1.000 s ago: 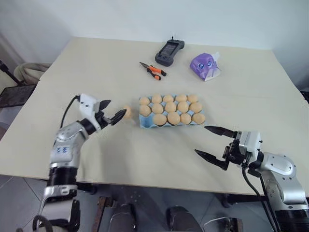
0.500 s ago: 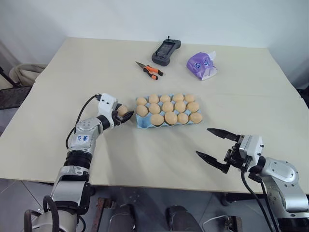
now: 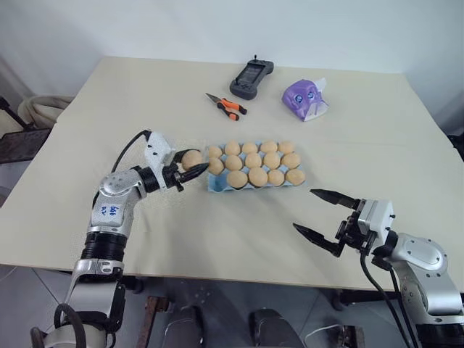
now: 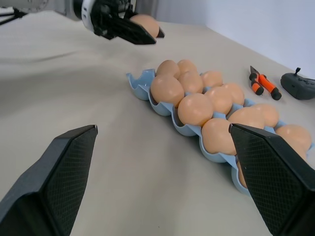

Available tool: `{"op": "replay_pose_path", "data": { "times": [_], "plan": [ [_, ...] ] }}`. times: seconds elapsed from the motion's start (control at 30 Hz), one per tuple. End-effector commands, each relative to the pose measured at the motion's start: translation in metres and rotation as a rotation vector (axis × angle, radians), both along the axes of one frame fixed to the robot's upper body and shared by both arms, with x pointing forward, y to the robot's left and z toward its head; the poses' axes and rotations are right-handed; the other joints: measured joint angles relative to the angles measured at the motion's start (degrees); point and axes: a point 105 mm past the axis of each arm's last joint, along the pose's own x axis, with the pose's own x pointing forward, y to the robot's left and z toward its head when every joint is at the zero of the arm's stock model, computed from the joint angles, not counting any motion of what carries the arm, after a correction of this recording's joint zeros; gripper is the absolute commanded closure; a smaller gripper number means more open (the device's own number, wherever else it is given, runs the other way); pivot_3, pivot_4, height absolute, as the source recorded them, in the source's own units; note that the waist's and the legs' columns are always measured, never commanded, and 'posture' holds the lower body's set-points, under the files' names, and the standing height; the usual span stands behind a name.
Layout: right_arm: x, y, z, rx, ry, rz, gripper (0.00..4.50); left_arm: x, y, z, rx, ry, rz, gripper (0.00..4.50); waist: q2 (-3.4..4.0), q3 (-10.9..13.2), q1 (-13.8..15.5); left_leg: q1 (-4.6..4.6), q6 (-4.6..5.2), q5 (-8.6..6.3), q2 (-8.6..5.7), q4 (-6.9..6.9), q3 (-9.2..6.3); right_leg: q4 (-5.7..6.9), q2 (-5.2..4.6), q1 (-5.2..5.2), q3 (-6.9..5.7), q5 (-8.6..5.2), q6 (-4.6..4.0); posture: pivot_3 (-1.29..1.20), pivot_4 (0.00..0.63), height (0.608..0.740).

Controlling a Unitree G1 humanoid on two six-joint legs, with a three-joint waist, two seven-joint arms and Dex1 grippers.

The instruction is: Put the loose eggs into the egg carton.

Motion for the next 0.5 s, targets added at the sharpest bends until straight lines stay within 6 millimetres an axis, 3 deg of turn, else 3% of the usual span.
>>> {"op": "replay_pose_path", "data": {
  "times": [0.03,0.2,0.43,0.5],
  "plan": [
    [-0.001,0.001,0.009,-0.002,-0.038,0.000,0.00,-0.003,-0.019,-0.008,0.079,-0.001,-0.067,2.52,0.00,0.00,-0.06,0.00,0.01,0.00,-0.02,0.03,-0.01,0.01,0.00,0.00,0.01,0.00,0.00,0.00,0.150,0.740],
    [-0.003,0.003,0.013,0.011,-0.044,-0.010,0.00,0.010,-0.021,-0.013,0.070,0.026,0.000,2.52,0.00,0.00,-0.36,-0.01,0.03,-0.02,0.02,0.06,-0.03,0.02,0.02,-0.02,0.06,0.00,0.00,0.00,0.150,0.740],
    [-0.005,0.005,0.012,0.013,-0.038,-0.017,0.00,0.004,-0.022,-0.008,0.034,0.004,-0.038,0.16,0.00,0.00,-0.33,-0.01,0.01,-0.03,0.08,0.03,-0.03,0.00,0.11,-0.03,0.10,0.00,-0.01,0.00,0.150,0.740],
    [-0.004,0.006,0.012,0.014,-0.038,-0.016,0.00,-0.003,-0.012,-0.005,0.017,0.000,-0.048,0.03,0.00,0.00,-0.41,-0.01,0.01,-0.03,0.09,0.04,-0.02,0.01,0.11,-0.03,0.11,0.00,-0.01,0.00,0.150,0.740]
  ]
}}
